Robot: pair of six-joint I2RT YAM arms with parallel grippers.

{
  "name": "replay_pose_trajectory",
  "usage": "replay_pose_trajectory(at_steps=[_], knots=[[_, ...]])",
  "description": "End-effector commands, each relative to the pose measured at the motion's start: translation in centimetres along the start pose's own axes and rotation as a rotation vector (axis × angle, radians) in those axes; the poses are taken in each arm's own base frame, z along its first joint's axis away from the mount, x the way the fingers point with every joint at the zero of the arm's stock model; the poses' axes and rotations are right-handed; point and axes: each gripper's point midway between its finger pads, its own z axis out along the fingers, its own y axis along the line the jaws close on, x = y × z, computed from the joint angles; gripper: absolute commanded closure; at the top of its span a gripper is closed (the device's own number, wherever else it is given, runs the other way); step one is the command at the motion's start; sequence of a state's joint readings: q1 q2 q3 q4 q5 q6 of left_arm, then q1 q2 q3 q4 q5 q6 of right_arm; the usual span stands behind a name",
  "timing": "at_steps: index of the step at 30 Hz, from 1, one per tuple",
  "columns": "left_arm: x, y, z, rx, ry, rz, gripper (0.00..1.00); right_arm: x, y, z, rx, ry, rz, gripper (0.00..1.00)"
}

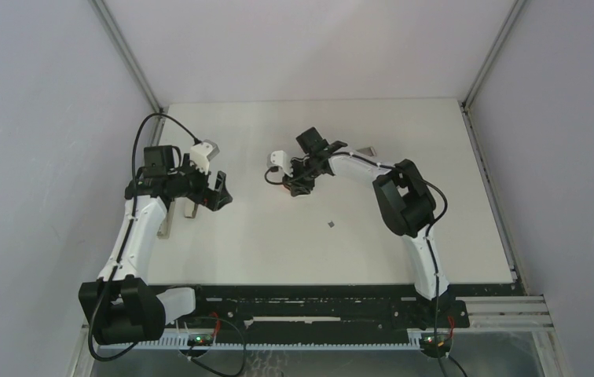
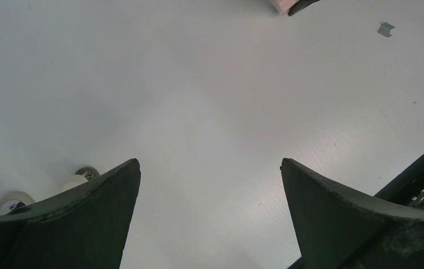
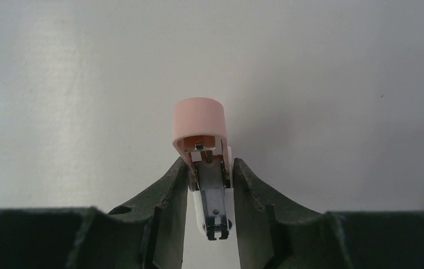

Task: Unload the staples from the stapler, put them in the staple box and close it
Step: Place the stapler at the center of the board.

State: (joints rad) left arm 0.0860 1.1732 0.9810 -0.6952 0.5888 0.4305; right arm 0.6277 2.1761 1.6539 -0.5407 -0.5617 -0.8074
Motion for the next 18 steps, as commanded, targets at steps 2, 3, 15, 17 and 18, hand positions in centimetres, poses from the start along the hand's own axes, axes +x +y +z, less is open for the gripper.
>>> replay_pose_trajectory(at_steps=[2, 3, 15, 17, 18], knots=[[-0.3, -0.1, 0.0, 0.013, -0.029, 0.022, 0.00, -3.6, -3.3, 1.6, 0.127, -0.021, 0.041, 0.69], [-0.3, 0.0, 0.0, 0.008, -0.030, 0.021, 0.00, -3.8, -3.8, 1.9, 0.144, -0.017, 0.057, 0.69], [-0.7, 0.4, -0.5, -0.014, -0.054, 0.016, 0.00, -6.5, -7.7, 3.7, 0.253, -0.045, 0.251, 0.69], [-0.7, 0.5, -0.5, -0.017, -0.056, 0.013, 0.00, -6.3, -8.2, 3.9, 0.294, -0.031, 0.266, 0.69], [-0.7, 0.5, -0.5, -0.018, -0.056, 0.012, 0.00, -6.3, -8.5, 4.0, 0.313, -0.023, 0.269, 0.69]])
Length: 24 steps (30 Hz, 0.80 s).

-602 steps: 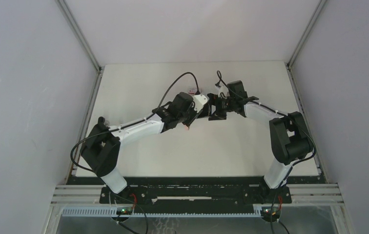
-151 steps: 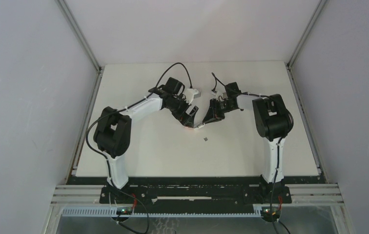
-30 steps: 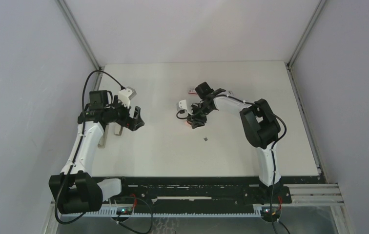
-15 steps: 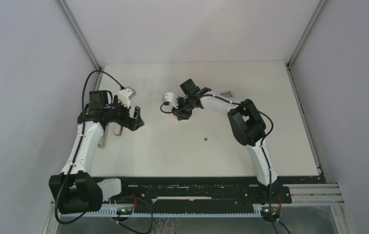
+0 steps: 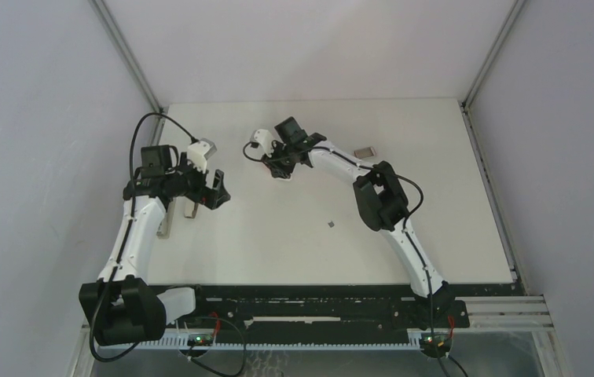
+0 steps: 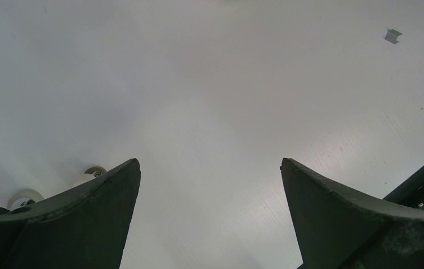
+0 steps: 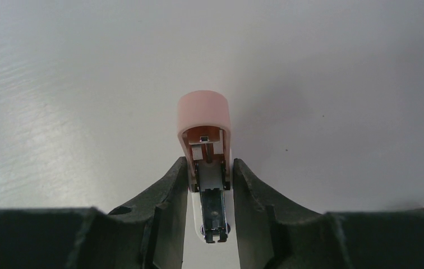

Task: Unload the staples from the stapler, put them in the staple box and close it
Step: Place the stapler at the center of the board.

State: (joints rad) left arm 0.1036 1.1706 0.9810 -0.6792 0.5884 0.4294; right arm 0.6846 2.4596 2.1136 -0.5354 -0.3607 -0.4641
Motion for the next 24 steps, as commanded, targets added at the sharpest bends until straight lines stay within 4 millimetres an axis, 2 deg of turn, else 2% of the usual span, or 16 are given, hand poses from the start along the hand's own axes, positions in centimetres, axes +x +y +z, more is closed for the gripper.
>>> replay_pose_trajectory(at_steps=[1, 8, 14, 19, 24], knots=[[-0.4, -0.1, -0.3, 0.001, -0.039, 0.014, 0.00, -1.7, -1.1, 0.1, 0.110, -0.010, 0.053, 0.69], [-0.5, -0.1, -0.4, 0.000, -0.041, 0.013, 0.00, -1.4, -1.1, 0.6, 0.148, 0.020, 0.034, 0.64], [-0.5, -0.1, -0.5, -0.001, -0.045, 0.014, 0.00, -1.1, -0.8, 0.7, 0.128, 0.030, 0.043, 0.49], [-0.4, -0.1, -0.4, 0.002, -0.042, 0.010, 0.00, -2.0, -0.8, -0.8, 0.091, 0.012, 0.097, 0.36], [-0.4, -0.1, -0.4, 0.004, -0.043, 0.012, 0.00, -2.0, -1.3, -3.1, 0.032, -0.018, 0.224, 0.32]])
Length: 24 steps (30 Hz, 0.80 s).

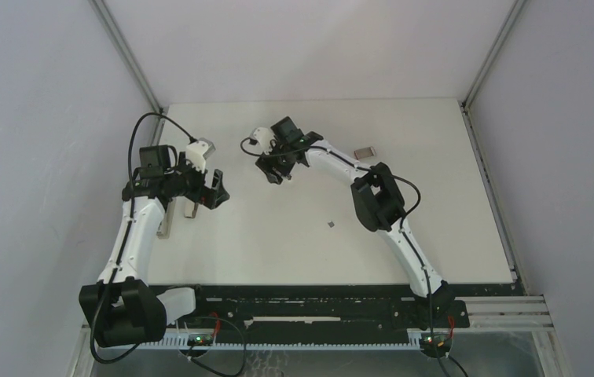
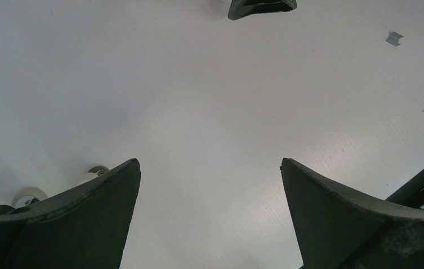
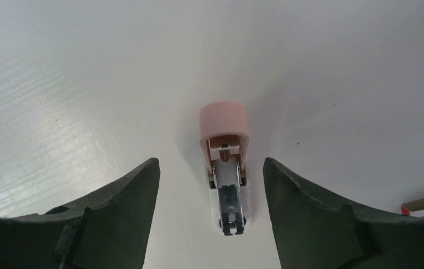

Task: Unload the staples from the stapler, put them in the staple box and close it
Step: Place the stapler at the center of the board.

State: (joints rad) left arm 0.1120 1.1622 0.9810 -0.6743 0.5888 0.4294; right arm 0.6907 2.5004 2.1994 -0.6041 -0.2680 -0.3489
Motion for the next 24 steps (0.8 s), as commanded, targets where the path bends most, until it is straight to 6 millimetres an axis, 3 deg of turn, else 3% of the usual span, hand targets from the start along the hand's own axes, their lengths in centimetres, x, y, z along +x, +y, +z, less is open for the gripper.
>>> replay_pose_trajectory(at_steps=[1, 7, 13, 24], knots=[[-0.2, -0.3, -0.1, 0.014, -0.033, 0.009, 0.00, -2.2, -0.5, -3.6, -0.064, -0.069, 0.135, 0.32], [-0.2, -0.3, -0.2, 0.016, -0.036, 0.008, 0.00, -0.4, -0.8, -4.5, -0.095, -0.058, 0.218, 0.30], [-0.4, -0.4, -0.3, 0.013, -0.040, 0.009, 0.00, 1.4, 0.2, -4.0, -0.136, -0.018, 0.250, 0.30], [-0.6, 0.2, -0.3, -0.014, -0.043, -0.006, 0.00, 1.7, 6.9, -3.5, -0.315, -0.002, 0.216, 0.31]])
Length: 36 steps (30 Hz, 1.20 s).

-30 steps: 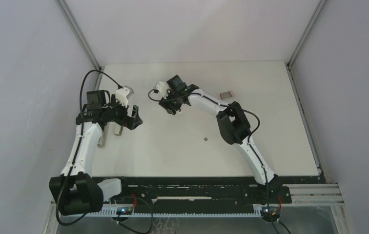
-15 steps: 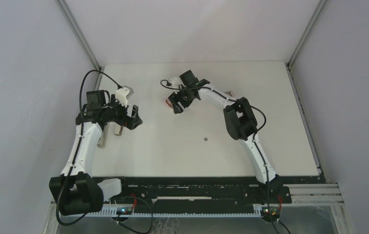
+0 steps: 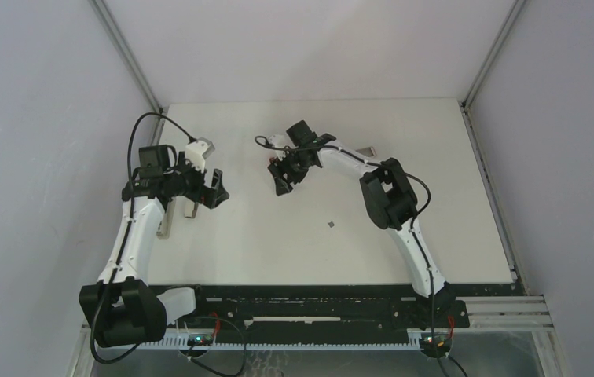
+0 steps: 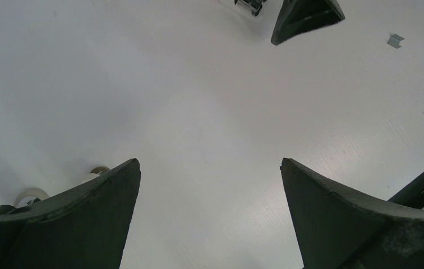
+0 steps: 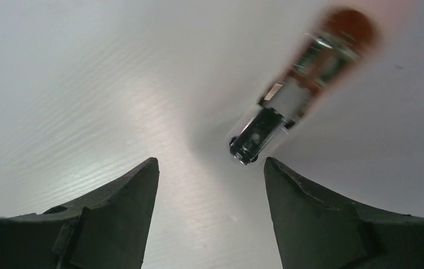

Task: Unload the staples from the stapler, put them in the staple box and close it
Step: Place the stapler at the center of the board, then pick up the stapler from the center of the board.

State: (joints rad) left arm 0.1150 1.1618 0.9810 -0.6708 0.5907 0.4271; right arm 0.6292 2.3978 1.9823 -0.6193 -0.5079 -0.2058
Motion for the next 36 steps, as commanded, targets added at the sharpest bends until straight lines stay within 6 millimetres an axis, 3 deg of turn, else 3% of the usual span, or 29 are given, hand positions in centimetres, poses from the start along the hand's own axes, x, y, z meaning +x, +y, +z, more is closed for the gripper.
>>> replay_pose_trajectory(at_steps=[1, 5, 8, 12, 17, 23, 24, 27, 32, 36], knots=[[-0.5, 0.3, -0.3, -0.022, -0.038, -0.007, 0.00, -1.3, 4.7, 0.0, -0.106, -0.026, -0.033, 0.31], [-0.6, 1.1, -0.2, -0.061, -0.038, -0.019, 0.00, -1.7, 6.6, 1.4, -0.131, -0.027, -0.069, 0.31], [-0.7, 1.8, 0.1, -0.086, -0.040, -0.035, 0.00, -2.5, 6.9, 2.4, -0.101, -0.026, -0.107, 0.31], [-1.2, 2.9, 0.2, -0.135, -0.050, -0.050, 0.00, -3.7, 7.1, 1.1, -0.086, -0.012, -0.121, 0.31], [-2.8, 3.7, 0.8, -0.150, -0.089, -0.082, 0.00, -3.5, 7.6, -6.3, -0.097, -0.051, -0.096, 0.30], [-5.4, 3.9, 3.3, -0.173, -0.082, -0.119, 0.00, -1.1, 4.0, -16.0, 0.064, -0.154, -0.051, 0.26], [-5.8, 3.7, 4.0, -0.175, -0.074, -0.114, 0.00, -0.4, 3.2, -17.2, 0.093, -0.165, -0.033, 0.14], [-6.8, 2.8, 6.2, -0.190, -0.043, -0.099, 0.00, 2.4, 0.8, -20.2, 0.169, -0.193, 0.027, 0.00], [-7.6, 0.7, 10.3, -0.170, 0.024, -0.129, 0.00, 5.4, -2.4, -25.0, 0.270, -0.262, 0.107, 0.00], [-8.2, -0.9, 13.4, -0.153, 0.058, -0.160, 0.00, 6.7, -3.6, -28.3, 0.330, -0.330, 0.139, 0.00]])
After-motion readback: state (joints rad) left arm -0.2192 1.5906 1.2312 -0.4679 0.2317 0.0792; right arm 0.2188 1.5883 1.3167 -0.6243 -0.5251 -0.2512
